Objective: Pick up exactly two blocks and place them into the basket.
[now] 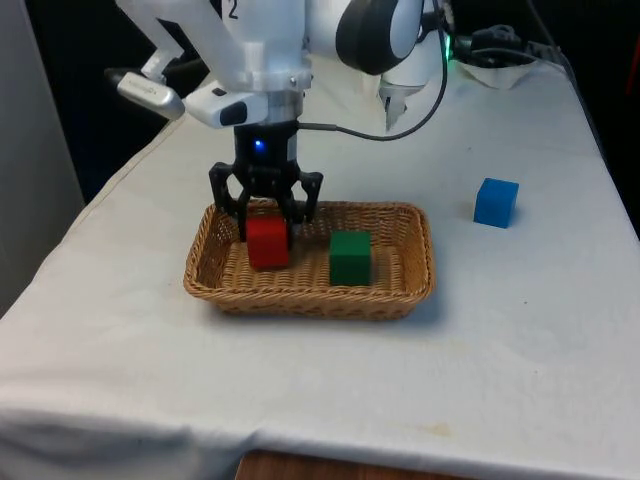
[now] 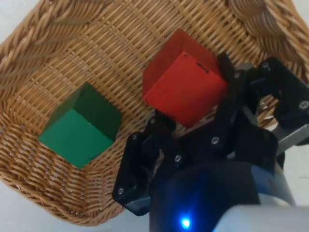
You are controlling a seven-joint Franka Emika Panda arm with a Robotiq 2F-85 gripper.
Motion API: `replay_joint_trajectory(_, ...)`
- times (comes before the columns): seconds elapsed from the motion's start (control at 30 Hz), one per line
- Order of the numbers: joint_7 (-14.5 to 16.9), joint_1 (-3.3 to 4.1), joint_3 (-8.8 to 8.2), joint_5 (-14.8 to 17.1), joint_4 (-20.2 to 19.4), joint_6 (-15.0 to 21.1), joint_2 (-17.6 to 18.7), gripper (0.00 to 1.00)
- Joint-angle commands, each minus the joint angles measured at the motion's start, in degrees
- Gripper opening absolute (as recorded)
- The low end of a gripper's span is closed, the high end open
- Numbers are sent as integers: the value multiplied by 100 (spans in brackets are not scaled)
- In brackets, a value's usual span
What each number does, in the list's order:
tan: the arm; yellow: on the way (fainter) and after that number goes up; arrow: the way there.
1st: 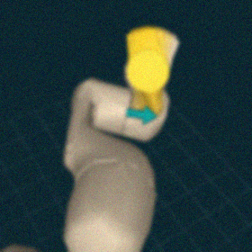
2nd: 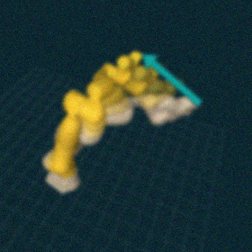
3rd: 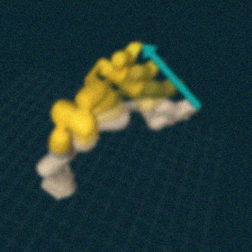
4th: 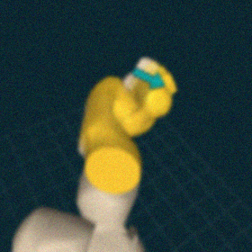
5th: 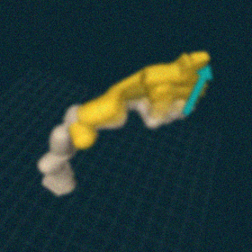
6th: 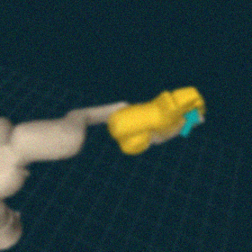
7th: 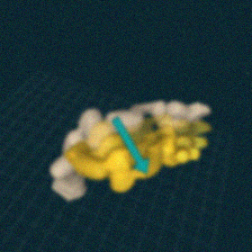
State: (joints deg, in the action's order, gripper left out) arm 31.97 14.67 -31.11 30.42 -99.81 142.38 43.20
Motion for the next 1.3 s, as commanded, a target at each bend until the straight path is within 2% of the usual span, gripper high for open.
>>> replay_joint_trajectory(0.0, 0, 0, 0, 0, 0, 0, 0, 16)
replay_joint_trajectory(0.03, 46, -40, 34, 29, 6, -40, -29, 16)
replay_joint_trajectory(0.1, 57, -46, 23, 40, 11, -57, -17, 17)
replay_joint_trajectory(0.13, 63, -52, 23, 46, 17, -63, -11, 32)
replay_joint_trajectory(0.23, 69, -57, 23, 52, 17, -63, -6, 60)
replay_joint_trajectory(0.27, 17, -6, -17, 6, 0, -46, 0, 70)
replay_joint_trajectory(0.3, 69, -57, 23, 52, 23, -63, 0, 70)
replay_joint_trajectory(0.4, 74, -57, 23, 57, 23, -63, 6, 97)
replay_joint_trajectory(0.43, 74, -57, 23, 57, 23, -63, 6, 100)
replay_joint_trajectory(0.6, 74, -63, 23, 57, 23, -63, 6, 100)
replay_joint_trajectory(0.63, 23, -17, -17, 17, 0, -46, 6, 100)
replay_joint_trajectory(0.67, 74, -63, 23, 57, 23, -63, 6, 100)
replay_joint_trajectory(0.8, 40, 57, -86, -40, -103, -143, -218, 100)
replay_joint_trajectory(0.9, 34, 97, -109, -103, -195, -189, -367, 100)
replay_joint_trajectory(0.93, 52, 40, -57, -57, -132, -178, -304, 100)
replay_joint_trajectory(0.97, 23, 115, -120, -138, -241, -195, -424, 100)
replay_joint_trajectory(1.0, 11, 143, -126, -201, -327, -206, -550, 100)
replay_joint_trajectory(1.07, 6, 155, -126, -229, -367, -212, -602, 100)
replay_joint_trajectory(1.13, -46, 218, -143, -355, -487, -246, -791, 100)
replay_joint_trajectory(1.17, 6, 149, -69, -298, -464, -206, -773, 100)
replay_joint_trajectory(1.2, -80, 241, -143, -407, -521, -258, -848, 100)
replay_joint_trajectory(1.27, -201, 304, -138, -556, -584, -327, -991, 100)
